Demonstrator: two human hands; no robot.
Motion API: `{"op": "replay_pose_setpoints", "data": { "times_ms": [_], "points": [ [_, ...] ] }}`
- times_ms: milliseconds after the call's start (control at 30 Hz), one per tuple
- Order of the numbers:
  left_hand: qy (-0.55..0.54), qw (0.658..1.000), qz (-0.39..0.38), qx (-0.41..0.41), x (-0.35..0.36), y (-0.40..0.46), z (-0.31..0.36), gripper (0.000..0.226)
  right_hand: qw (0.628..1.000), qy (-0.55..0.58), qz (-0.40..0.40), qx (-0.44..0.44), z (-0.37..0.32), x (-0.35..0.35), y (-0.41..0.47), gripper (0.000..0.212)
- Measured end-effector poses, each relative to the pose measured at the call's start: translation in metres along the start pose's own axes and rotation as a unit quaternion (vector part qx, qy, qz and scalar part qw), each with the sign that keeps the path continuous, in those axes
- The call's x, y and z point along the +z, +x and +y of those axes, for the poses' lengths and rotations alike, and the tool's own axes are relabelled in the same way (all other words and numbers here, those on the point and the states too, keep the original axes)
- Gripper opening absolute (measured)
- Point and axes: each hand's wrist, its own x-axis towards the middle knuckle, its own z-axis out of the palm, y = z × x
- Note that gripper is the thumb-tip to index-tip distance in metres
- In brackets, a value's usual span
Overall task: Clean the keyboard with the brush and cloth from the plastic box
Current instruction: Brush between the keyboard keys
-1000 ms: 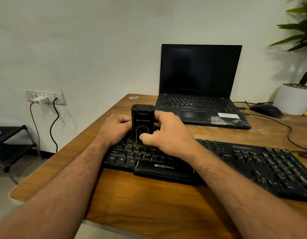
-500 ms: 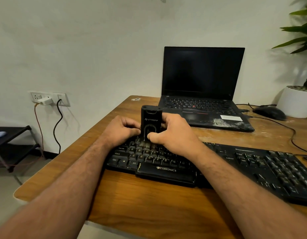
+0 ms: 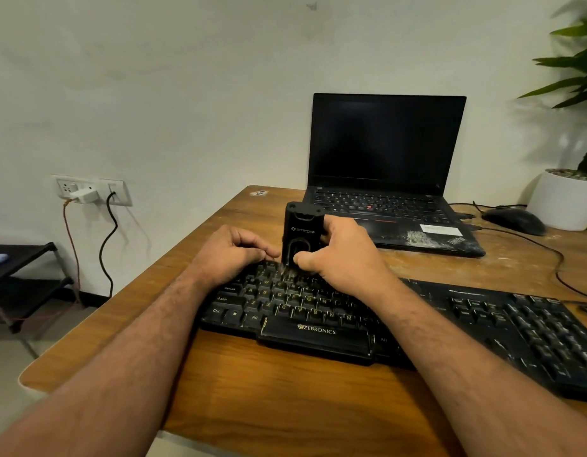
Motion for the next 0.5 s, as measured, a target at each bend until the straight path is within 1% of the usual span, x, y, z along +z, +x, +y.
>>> {"op": "replay_pose_setpoints", "data": {
  "times_ms": [67,133,200,333,367,467,500],
  "points": [
    [-0.002,1.000,0.002,0.001,-0.0003,0.0004,-0.0013,0.022,1.000,-0.015,0.022,0.005,0.0007,-0.0022,0.0034,0.038],
    [-0.008,1.000,0.002,-0.001,-0.0004,0.0007,-0.0023,0.022,1.000,-0.012,0.010,0.002,0.0014,-0.0038,0.0039,0.036],
    [-0.009,1.000,-0.001,-0.001,-0.0002,0.0004,-0.0018,0.021,1.000,-0.011,-0.008,-0.004,0.0027,-0.0035,0.0021,0.039],
    [0.006,1.000,-0.007,0.005,0.0005,0.0001,-0.0013,0.016,0.999,-0.025,0.035,0.012,0.0037,-0.0065,0.0051,0.040],
    [0.005,1.000,-0.008,0.005,0.0008,0.0000,-0.0009,0.015,0.999,-0.026,0.036,0.011,0.0039,-0.0078,0.0055,0.040],
    [-0.001,1.000,-0.012,0.003,0.0003,0.0009,-0.0008,0.016,1.000,-0.015,0.003,0.000,0.0039,-0.0081,0.0029,0.038],
    [0.001,1.000,-0.012,0.003,0.0002,0.0013,-0.0011,0.016,1.000,-0.023,0.004,0.001,0.0052,-0.0072,0.0029,0.039]
  ]
}}
